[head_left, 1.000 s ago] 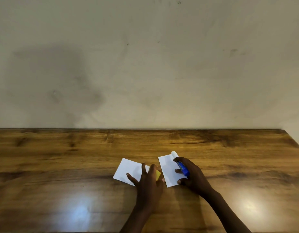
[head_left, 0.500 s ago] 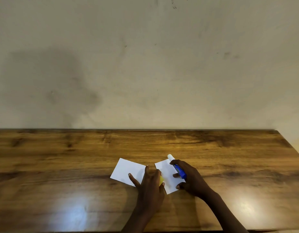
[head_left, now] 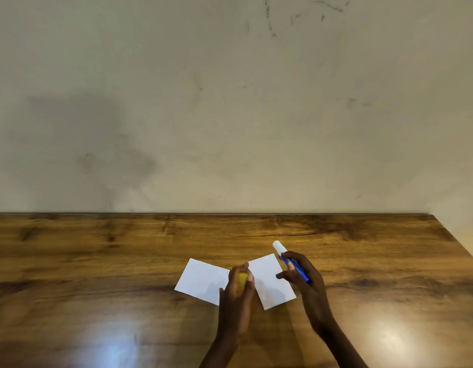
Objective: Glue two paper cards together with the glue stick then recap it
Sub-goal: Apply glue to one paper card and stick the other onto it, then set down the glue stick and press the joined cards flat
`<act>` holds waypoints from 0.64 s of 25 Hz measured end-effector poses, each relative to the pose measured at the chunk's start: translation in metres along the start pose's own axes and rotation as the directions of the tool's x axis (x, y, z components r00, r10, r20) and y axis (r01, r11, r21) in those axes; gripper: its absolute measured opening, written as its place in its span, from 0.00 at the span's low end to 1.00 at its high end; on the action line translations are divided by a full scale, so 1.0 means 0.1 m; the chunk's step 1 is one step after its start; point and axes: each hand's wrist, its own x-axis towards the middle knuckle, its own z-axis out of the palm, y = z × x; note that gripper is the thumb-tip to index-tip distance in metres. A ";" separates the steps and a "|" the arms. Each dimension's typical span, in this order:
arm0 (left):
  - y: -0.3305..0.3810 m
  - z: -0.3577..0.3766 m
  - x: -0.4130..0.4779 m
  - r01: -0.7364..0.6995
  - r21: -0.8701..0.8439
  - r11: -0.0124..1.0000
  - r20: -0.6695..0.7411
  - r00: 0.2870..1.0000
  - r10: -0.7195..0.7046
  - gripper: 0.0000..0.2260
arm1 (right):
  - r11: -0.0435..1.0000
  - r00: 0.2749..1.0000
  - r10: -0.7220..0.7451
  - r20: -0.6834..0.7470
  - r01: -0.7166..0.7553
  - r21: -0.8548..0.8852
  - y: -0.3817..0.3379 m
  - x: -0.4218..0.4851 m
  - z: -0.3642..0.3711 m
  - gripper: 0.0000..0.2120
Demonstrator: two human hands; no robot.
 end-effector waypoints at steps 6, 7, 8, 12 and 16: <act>0.30 -0.20 -0.08 0.399 -0.734 0.549 0.416 0.904 -0.100 0.24 | 0.756 0.987 0.159 0.023 -0.137 0.641 -0.52 -0.35 0.16 0.13; 0.36 -0.23 -0.09 0.423 -0.760 0.494 0.440 0.894 -0.087 0.25 | 0.718 0.986 0.161 0.036 -0.142 0.681 -0.61 -0.37 0.20 0.11; 0.43 -0.26 -0.10 0.434 -0.776 0.458 0.448 0.890 -0.084 0.24 | 0.689 0.985 0.166 0.043 -0.147 0.709 -0.68 -0.39 0.23 0.09; 0.64 -0.32 -0.19 0.456 -0.780 0.429 0.503 0.864 -0.003 0.21 | 0.621 0.976 0.212 0.053 -0.176 0.764 -0.89 -0.45 0.30 0.07; 0.77 -0.35 -0.31 0.502 -0.775 0.384 0.550 0.835 0.019 0.24 | 0.597 0.976 0.198 0.091 -0.193 0.779 -1.00 -0.50 0.27 0.12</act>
